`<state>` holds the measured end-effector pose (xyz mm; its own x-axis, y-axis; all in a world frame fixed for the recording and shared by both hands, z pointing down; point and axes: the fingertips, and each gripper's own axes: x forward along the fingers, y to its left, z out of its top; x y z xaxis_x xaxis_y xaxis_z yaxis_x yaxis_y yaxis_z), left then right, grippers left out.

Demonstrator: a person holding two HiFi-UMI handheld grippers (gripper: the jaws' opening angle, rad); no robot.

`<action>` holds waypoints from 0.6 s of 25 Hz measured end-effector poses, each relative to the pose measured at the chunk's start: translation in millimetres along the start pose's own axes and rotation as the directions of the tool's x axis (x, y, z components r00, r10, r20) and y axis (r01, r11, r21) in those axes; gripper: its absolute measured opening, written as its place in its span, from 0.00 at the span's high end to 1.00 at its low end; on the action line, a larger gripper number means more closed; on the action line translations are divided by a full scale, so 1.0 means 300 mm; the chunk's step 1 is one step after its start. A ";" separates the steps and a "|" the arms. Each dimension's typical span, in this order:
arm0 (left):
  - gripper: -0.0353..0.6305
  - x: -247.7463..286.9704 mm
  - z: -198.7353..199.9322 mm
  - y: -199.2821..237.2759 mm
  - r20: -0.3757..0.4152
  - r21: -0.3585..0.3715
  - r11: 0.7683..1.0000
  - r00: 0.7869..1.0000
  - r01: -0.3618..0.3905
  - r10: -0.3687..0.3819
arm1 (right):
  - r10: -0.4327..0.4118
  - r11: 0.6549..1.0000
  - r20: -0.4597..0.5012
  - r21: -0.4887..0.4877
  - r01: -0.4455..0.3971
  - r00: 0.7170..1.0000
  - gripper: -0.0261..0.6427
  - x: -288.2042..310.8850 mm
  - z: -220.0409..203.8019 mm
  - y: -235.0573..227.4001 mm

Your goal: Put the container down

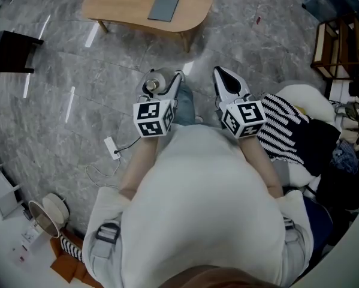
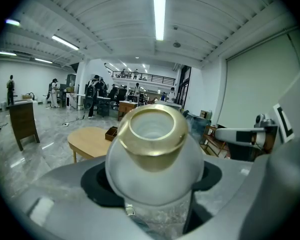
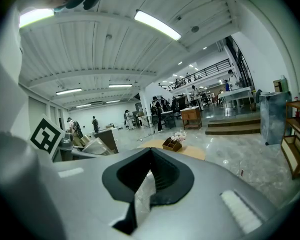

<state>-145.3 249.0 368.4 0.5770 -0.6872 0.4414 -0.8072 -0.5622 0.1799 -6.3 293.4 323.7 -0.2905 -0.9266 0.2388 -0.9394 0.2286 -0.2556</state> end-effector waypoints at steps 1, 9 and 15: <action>0.42 0.021 0.011 0.009 0.001 -0.001 1.000 1.000 -0.001 0.001 | -0.001 1.000 0.000 -0.001 0.001 1.000 0.96 0.019 0.008 -0.013; 0.42 0.207 0.109 0.094 0.000 -0.002 1.000 1.000 0.006 -0.006 | 0.002 1.000 -0.005 -0.012 -0.003 1.000 0.96 0.215 0.080 -0.110; 0.42 0.352 0.218 0.180 -0.002 0.009 1.000 1.000 0.023 -0.023 | -0.005 1.000 -0.007 -0.023 0.005 1.000 0.96 0.396 0.167 -0.169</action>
<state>-119.8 116.1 367.2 0.5948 -0.6733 0.4392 -0.7928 -0.5815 0.1822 16.0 156.8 318.0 -0.2867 -0.9256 0.2471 -0.9449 0.2306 -0.2324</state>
